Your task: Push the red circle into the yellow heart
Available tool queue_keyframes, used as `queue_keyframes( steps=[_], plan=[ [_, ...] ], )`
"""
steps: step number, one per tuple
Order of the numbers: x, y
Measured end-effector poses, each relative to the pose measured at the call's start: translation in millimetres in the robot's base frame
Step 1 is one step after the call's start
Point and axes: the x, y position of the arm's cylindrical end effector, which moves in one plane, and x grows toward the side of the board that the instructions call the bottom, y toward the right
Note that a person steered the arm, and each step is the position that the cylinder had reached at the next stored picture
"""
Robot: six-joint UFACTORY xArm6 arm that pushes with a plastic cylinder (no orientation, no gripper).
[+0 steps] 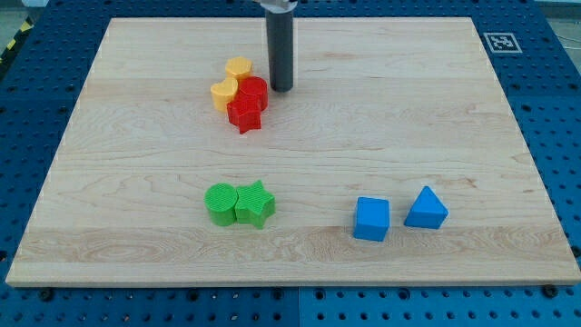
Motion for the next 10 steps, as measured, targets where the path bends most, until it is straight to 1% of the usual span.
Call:
queue_keyframes(
  steps=[1,3,4,5,6,7,8,9,10],
  plan=[
    [4,-3],
    [38,-4],
    [40,-3],
    [20,1],
    [20,-16],
    [23,-20],
    [39,-25],
    [40,-27],
    [27,-28]
  ],
)
